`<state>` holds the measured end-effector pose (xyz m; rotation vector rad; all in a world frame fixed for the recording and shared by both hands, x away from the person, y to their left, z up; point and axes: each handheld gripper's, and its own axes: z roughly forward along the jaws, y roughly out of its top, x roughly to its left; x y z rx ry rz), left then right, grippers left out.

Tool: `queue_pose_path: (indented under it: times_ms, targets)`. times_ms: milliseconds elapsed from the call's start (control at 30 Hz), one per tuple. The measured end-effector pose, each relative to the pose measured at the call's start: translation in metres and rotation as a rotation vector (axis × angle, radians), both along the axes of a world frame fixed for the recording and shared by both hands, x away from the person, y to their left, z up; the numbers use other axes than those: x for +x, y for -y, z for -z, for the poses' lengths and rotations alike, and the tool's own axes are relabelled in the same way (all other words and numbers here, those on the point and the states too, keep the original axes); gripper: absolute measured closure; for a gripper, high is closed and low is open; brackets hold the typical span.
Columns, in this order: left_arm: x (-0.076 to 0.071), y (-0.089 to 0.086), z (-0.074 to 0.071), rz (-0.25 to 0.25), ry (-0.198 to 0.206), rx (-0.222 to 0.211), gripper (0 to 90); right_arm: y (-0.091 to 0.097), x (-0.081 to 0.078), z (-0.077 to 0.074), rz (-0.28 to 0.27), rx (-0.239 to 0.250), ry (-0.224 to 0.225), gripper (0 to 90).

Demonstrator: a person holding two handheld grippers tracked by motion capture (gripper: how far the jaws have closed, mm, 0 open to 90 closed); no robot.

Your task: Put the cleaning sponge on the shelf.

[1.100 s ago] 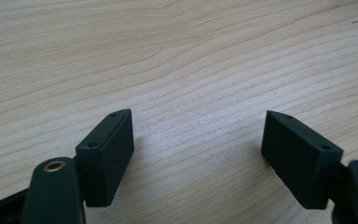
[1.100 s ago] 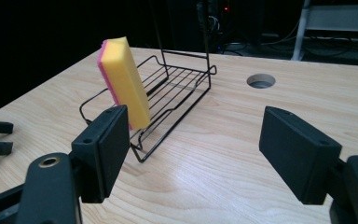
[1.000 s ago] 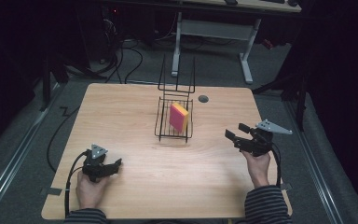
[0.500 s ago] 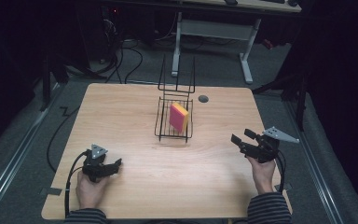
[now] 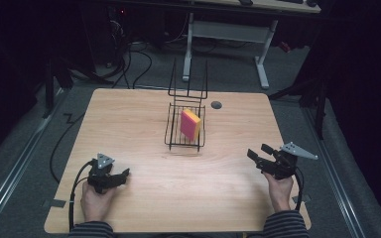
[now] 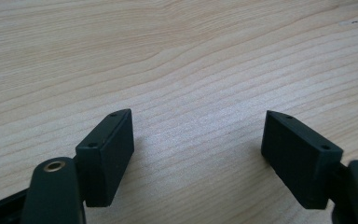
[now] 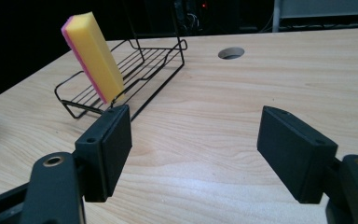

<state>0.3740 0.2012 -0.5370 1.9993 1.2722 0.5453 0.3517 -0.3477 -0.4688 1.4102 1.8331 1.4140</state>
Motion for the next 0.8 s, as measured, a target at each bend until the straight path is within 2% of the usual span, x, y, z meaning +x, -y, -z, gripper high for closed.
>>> queue_pose_path:
  times_ms: [167,433,667,800]
  targets:
    - [0.000,0.000,0.000,0.000,0.000,0.000,25.8,-0.001,-0.001,0.010,0.003,-0.017,-0.016,27.6]
    - [0.000,0.000,0.000,0.001,-0.002,0.000,25.8,-0.002,-0.004,0.024,0.008,-0.016,-0.054,28.2]
    - [0.000,0.000,0.000,0.001,-0.002,0.000,25.8,-0.004,-0.004,0.031,0.005,-0.016,-0.060,28.4]
    - [0.000,0.000,0.000,0.001,-0.001,0.001,25.8,-0.006,-0.003,0.036,0.006,-0.041,-0.074,28.4]
